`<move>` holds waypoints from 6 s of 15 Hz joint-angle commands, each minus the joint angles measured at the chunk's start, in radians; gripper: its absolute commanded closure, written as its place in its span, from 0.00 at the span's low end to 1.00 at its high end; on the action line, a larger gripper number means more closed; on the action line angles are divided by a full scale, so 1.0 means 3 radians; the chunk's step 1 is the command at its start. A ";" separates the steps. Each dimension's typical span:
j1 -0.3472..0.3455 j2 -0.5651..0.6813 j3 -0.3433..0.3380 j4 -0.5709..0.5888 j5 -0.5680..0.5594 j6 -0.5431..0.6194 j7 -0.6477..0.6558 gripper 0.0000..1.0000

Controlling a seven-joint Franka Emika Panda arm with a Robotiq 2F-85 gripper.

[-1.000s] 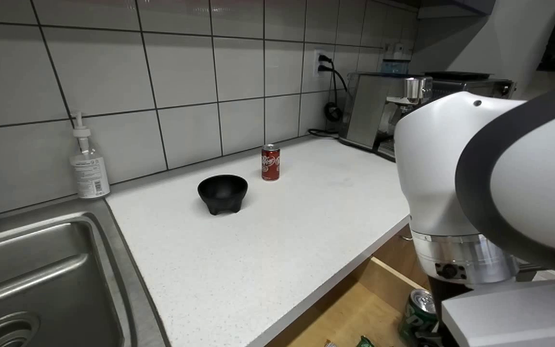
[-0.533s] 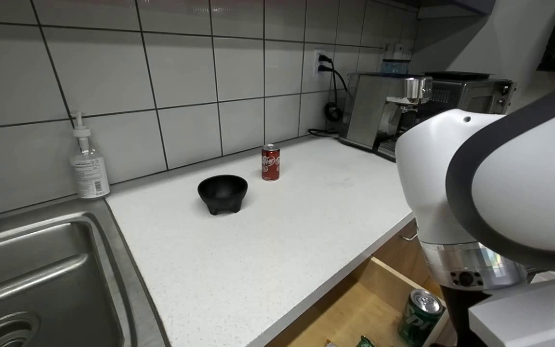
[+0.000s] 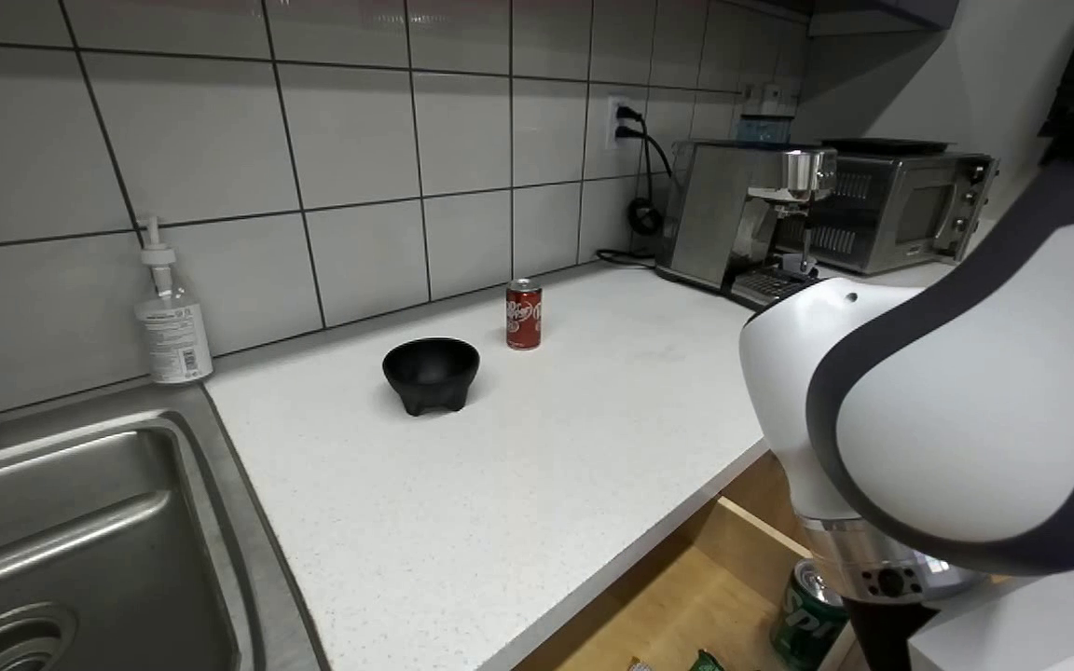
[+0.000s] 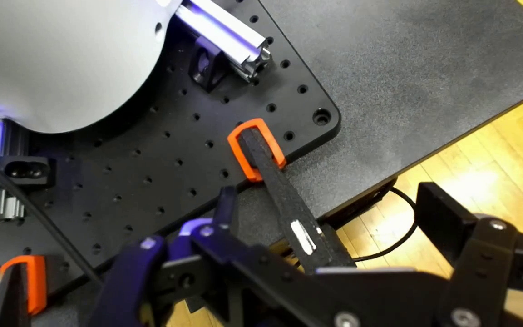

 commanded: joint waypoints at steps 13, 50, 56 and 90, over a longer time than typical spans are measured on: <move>-0.0046 0.0657 0.0023 0.0611 -0.0217 0.0368 -0.1073 0.00; 0.0084 0.0754 -0.0010 0.1123 -0.1008 0.0542 -0.1132 0.00; 0.0051 0.0778 0.0012 0.1189 -0.0919 0.0560 -0.1138 0.00; 0.0214 0.0985 -0.0098 0.1103 -0.1126 0.1188 -0.0694 0.00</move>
